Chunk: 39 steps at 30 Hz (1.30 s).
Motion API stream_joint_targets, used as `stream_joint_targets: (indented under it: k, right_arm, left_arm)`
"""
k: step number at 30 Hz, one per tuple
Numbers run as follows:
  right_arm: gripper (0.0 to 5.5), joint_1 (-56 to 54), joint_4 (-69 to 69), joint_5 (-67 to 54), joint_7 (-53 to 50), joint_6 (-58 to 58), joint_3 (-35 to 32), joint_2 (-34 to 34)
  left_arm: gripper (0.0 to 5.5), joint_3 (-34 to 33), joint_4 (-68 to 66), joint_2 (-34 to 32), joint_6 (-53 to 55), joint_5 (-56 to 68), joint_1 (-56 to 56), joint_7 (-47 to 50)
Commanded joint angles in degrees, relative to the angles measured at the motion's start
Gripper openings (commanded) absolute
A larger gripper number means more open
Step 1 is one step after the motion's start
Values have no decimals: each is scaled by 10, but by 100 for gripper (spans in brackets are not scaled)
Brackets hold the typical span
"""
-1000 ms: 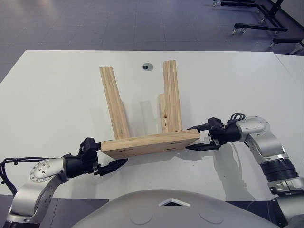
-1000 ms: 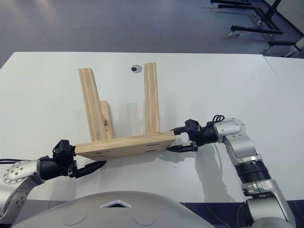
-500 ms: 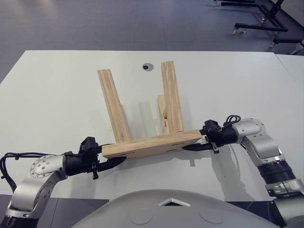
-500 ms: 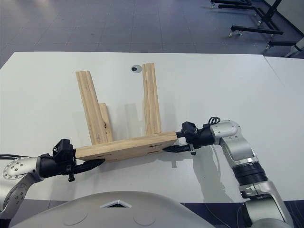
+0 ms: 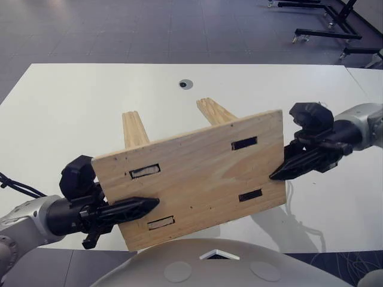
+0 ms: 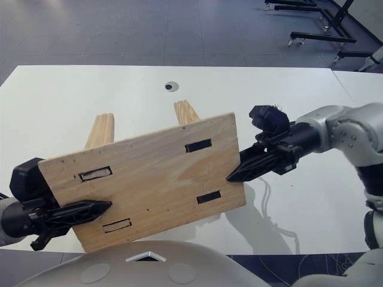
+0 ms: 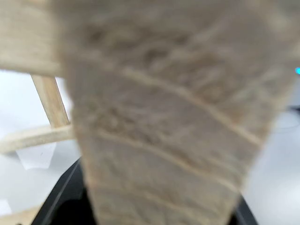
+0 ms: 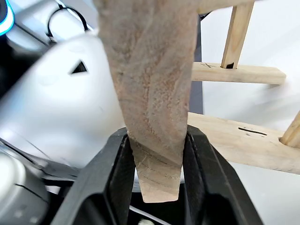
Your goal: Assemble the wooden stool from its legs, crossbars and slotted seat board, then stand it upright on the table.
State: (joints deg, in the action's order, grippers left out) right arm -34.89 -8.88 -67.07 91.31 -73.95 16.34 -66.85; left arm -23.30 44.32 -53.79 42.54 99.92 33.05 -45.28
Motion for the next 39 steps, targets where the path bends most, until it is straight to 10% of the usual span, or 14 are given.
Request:
stream_joint_targets:
  k: [1, 16, 25, 33, 39]
  right_arm:
    - [132, -78, 39, -55, 12, -95, 50, -16]
    - [132, -199, 170, -69, 12, -179, 213, -34]
    - [313, -203, 236, -3, 12, -90, 257, -31]
    - [343, -173, 217, -41, 12, -64, 160, -94]
    - [343, 115, 115, -8, 5, 134, -1, -152]
  left_arm:
    - [188, -14, -7, 2, 16, 37, 21, 34]
    - [350, 32, -107, 70, 2, 94, -19, 154]
    - [495, 32, -143, 84, 24, 77, -60, 166]
    - [539, -35, -172, 41, 55, 54, -113, 122]
    - [539, -118, -149, 46, 80, 38, -65, 90]
